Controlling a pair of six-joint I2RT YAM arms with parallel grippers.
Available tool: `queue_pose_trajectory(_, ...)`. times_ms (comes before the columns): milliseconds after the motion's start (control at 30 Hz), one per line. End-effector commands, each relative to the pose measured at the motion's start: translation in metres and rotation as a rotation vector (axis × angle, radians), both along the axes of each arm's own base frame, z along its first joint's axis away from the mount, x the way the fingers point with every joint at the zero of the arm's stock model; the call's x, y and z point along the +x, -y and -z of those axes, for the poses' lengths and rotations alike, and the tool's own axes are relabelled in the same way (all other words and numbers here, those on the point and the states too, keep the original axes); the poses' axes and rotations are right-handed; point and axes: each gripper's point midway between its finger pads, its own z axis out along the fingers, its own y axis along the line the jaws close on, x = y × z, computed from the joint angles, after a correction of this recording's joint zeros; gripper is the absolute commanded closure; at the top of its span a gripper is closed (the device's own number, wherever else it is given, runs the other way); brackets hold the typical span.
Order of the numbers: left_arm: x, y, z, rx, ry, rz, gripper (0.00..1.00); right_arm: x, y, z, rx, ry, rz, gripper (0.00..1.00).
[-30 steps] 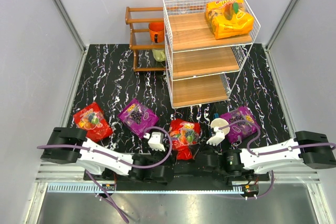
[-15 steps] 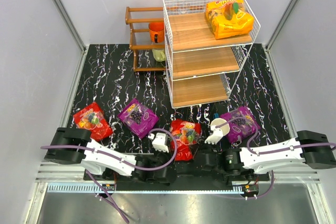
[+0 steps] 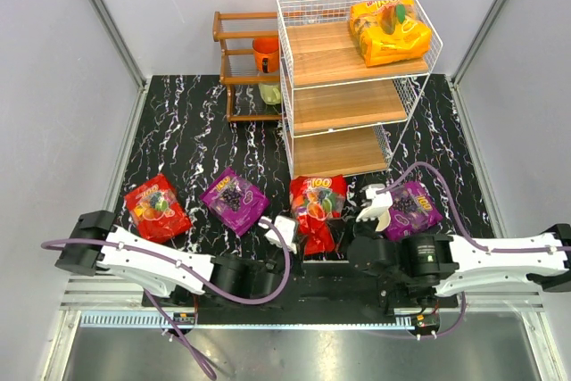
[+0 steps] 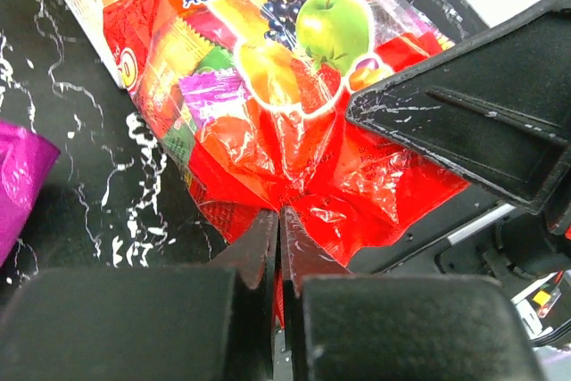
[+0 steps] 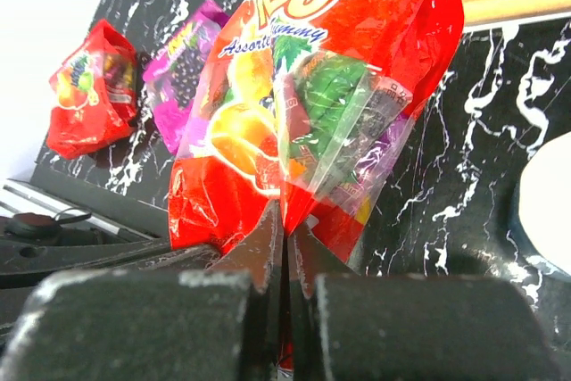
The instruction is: Place and organize the candy bags onto the shelf
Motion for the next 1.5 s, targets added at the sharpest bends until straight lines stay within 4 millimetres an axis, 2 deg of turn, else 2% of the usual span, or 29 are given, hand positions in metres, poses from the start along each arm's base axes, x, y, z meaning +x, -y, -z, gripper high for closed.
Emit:
queue_pose_trajectory(0, 0.002, 0.013, -0.07, -0.101, 0.097, 0.008, 1.0, 0.015, 0.015, -0.054, 0.051, 0.121, 0.049, 1.0)
queue_pose_trajectory(133, 0.01, 0.019, -0.095, -0.119, 0.16, 0.009, 1.0, 0.024, 0.034, -0.084, 0.062, 0.19, 0.096, 1.0)
queue_pose_trajectory(333, 0.042, 0.022, -0.117, -0.115, 0.228, -0.001, 1.0, 0.035, 0.057, -0.119, 0.07, 0.287, 0.154, 1.0)
queue_pose_trajectory(467, 0.07, 0.018, -0.133, -0.083, 0.29, -0.03, 1.0, 0.04, 0.068, -0.133, 0.082, 0.326, 0.195, 1.0)
queue_pose_trajectory(567, 0.082, 0.017, -0.147, -0.09, 0.319, -0.03, 1.0, 0.047, 0.071, -0.141, 0.051, 0.36, 0.21, 1.0)
queue_pose_trajectory(633, 0.088, 0.015, -0.152, -0.084, 0.335, -0.041, 1.0, 0.053, 0.066, -0.143, 0.035, 0.367, 0.211, 1.0)
queue_pose_trajectory(800, 0.093, 0.015, -0.16, -0.083, 0.355, -0.042, 1.0, 0.093, 0.06, -0.138, -0.025, 0.355, 0.223, 1.0)
queue_pose_trajectory(867, 0.096, 0.016, -0.162, -0.078, 0.366, -0.043, 1.0, 0.101, 0.057, -0.143, -0.02, 0.371, 0.202, 1.0)
queue_pose_trajectory(900, 0.097, 0.017, -0.163, -0.081, 0.367, -0.045, 1.0, 0.111, 0.064, -0.145, -0.029, 0.376, 0.234, 1.0)
queue_pose_trajectory(1000, 0.105, 0.018, -0.168, -0.065, 0.389, -0.045, 1.0, 0.122, 0.062, -0.152, -0.031, 0.393, 0.214, 1.0)
queue_pose_trajectory(1033, 0.11, 0.016, -0.169, -0.061, 0.395, -0.056, 1.0, 0.13, 0.067, -0.154, -0.031, 0.397, 0.237, 1.0)
queue_pose_trajectory(1100, 0.115, 0.017, -0.171, -0.063, 0.402, -0.051, 1.0, 0.136, 0.062, -0.154, -0.039, 0.4, 0.209, 1.0)
queue_pose_trajectory(1133, 0.121, 0.015, -0.172, -0.063, 0.404, -0.062, 1.0, 0.143, 0.067, -0.153, -0.045, 0.399, 0.226, 1.0)
queue_pose_trajectory(1267, 0.132, 0.015, -0.183, -0.066, 0.429, -0.067, 1.0, 0.154, 0.068, -0.157, -0.032, 0.417, 0.221, 1.0)
queue_pose_trajectory(1467, 0.151, 0.02, -0.19, -0.042, 0.462, -0.073, 1.0, 0.177, 0.062, -0.151, -0.04, 0.411, 0.212, 1.0)
